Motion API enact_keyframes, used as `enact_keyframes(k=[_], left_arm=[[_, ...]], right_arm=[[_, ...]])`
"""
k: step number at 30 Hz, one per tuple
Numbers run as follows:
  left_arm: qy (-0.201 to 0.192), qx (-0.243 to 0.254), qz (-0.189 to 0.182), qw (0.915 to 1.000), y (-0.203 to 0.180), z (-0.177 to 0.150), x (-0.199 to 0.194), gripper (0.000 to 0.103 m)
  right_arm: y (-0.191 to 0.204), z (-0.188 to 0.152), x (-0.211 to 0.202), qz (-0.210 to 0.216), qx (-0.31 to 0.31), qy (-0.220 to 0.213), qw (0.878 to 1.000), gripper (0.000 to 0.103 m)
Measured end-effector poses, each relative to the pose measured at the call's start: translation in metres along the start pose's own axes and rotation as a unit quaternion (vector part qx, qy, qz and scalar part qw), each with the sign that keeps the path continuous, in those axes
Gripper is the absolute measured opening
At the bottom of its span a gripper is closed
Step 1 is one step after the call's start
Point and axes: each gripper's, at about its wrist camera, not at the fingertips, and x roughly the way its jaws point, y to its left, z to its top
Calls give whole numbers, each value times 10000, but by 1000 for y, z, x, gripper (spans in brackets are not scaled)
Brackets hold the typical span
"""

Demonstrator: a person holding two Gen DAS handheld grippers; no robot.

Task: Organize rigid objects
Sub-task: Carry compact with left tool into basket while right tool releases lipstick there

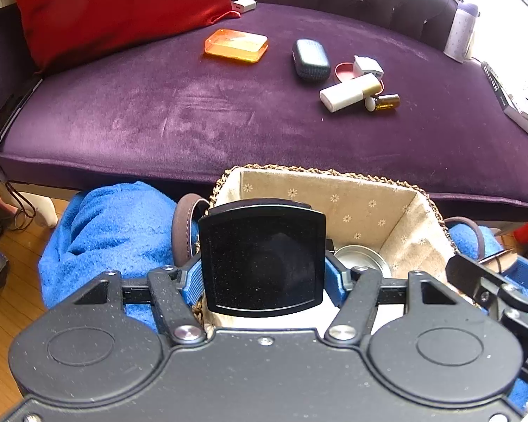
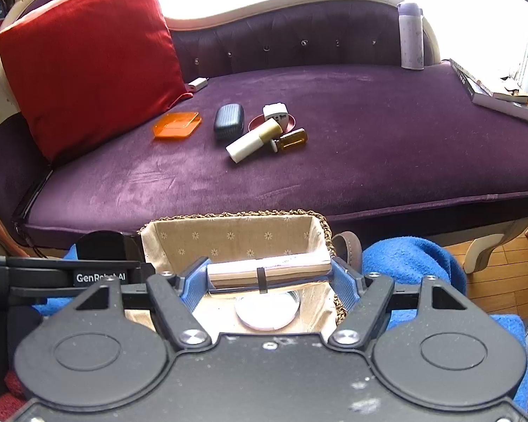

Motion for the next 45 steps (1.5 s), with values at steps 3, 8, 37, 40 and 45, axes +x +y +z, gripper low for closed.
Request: enact_keyframes(k=[3,8,37,40,45], left_arm=[[16,19,26,10000,-1,0,1,61],[50,30,35,10000,-2,0,3,61],[143,18,29,9999,-1,1,6,69],[147,20,30,9999,0,1,6,69],[147,20,31,9999,0,1,6,70]], right_arm=[[0,0,0,1,-15,-20,10000,72],[-1,0,1,18,-1,-1,10000,72],[-2,0,3,-46,78,-17,10000,78],[-3,0,2,-47,94,-22,9999,79],[-3,0,2,-54,133,-34,9999,81]])
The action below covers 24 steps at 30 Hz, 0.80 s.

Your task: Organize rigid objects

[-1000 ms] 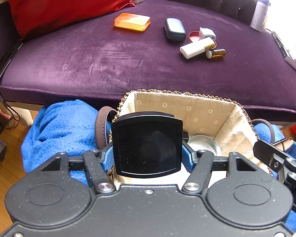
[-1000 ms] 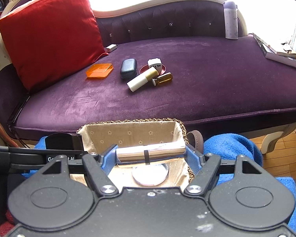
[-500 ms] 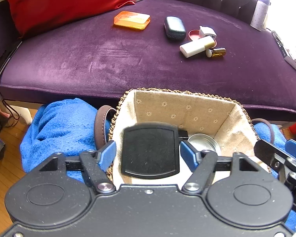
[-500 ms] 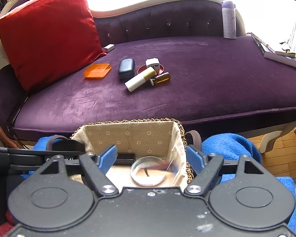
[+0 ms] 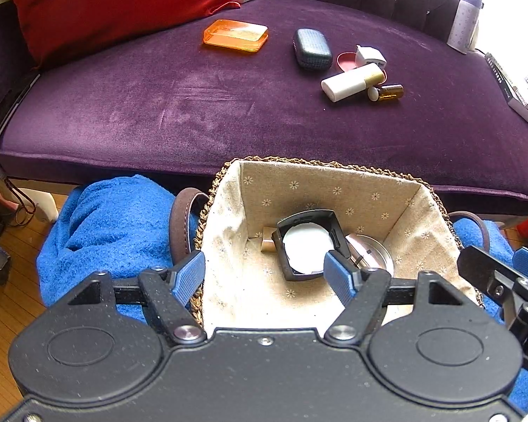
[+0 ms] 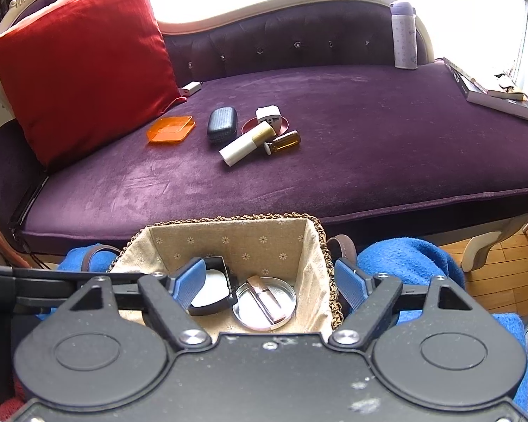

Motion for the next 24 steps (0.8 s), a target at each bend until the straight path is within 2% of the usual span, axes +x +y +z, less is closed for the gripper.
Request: enact_keyframes(k=[18,20,24], left_arm=[[5,6,-9,10000,0,0,0,72],[4,4,-14,10000,0,0,0,72],[4,0,-10,10000,-1,0,0,73]], right_arm=[[-2,0,-1,-43,115,-32,9999,86],[-2,0,-2,-58,135,-56,9999,90],[-4,1,-4,-75,212,-134,9997,93]])
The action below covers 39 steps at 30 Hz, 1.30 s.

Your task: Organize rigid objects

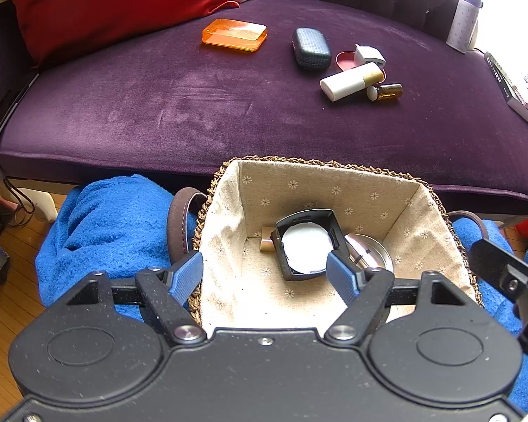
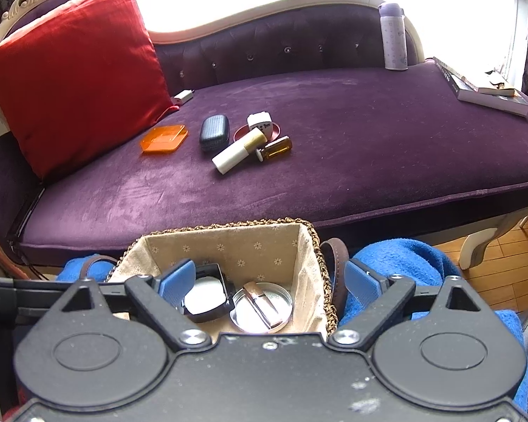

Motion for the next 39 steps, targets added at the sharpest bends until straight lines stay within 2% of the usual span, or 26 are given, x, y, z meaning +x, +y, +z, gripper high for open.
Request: enact_keyframes(k=[7,14,18,22,24,28,34,39], left_arm=[[1,0,-2,10000,0,0,0,73],[1,1,-1,10000,0,0,0,74],[2,1,-4,10000,0,0,0,74],[1,-14,-16,10000,-1,0,0,75],[1,-19,-22,10000,-1,-1,0,75],[2,-16,-19,10000,-1,-1,0,75],[2,-16,-18,10000,-1,-1,0,76],[3,-17,-13,10000,-1,-1,1,76]], right_arm=[[-4,2,-4,-28,180,-132,9997,96],[-7,2,-13,-16,316,-462,9984,101],[-12,5,-24,165,553,-757,9955,101],[-21,9,-33,343,1047,-937,9895,103],[-23,10,-35,407,1208,-895,9878,103],[-16,12,-44,549,1134,-849,9884,103],[9,17,-56,1175,994,-750,9852,103],[29,17,-57,1748,1146,-563,9763,103]])
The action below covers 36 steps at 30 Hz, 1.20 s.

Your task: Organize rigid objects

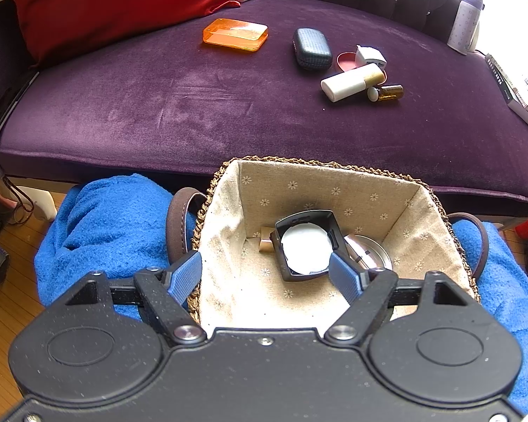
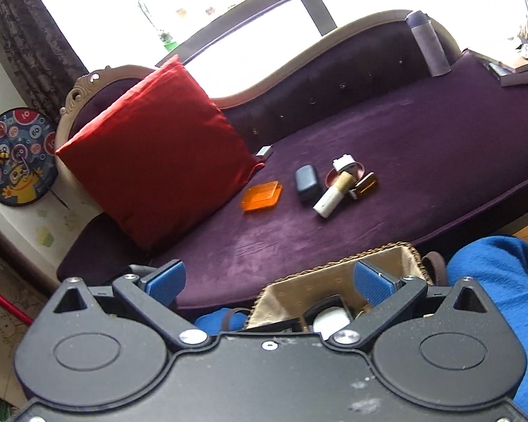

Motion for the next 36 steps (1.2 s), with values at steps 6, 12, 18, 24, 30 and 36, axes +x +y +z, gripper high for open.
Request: enact_keyframes(k=[6,12,18,24,30,36], left_arm=[[-1,-154,-104,9998,6,1,0,76],[-48,-229,-75,9997,5,1,-2,76],[-119,-320,-135,9993,9,1,-6,76],[-133,-489,-270,9983,14,2,-7,76],[-130,-475,-254,9985,12,3,-6,76],[-124,-473,-253,9985,12,3,-6,76]], right_arm=[[6,-5,4,52,289,-44,9996,103],[-2,-12,4,-60,902,-334,9953,103],[2,-20,4,-409,807,-655,9937,103],[-14,-9,-12,-692,1041,-1139,9856,103],[-52,16,-34,-1383,1078,-1795,9680,103],[-109,46,-58,-2156,1563,-2345,9349,103]])
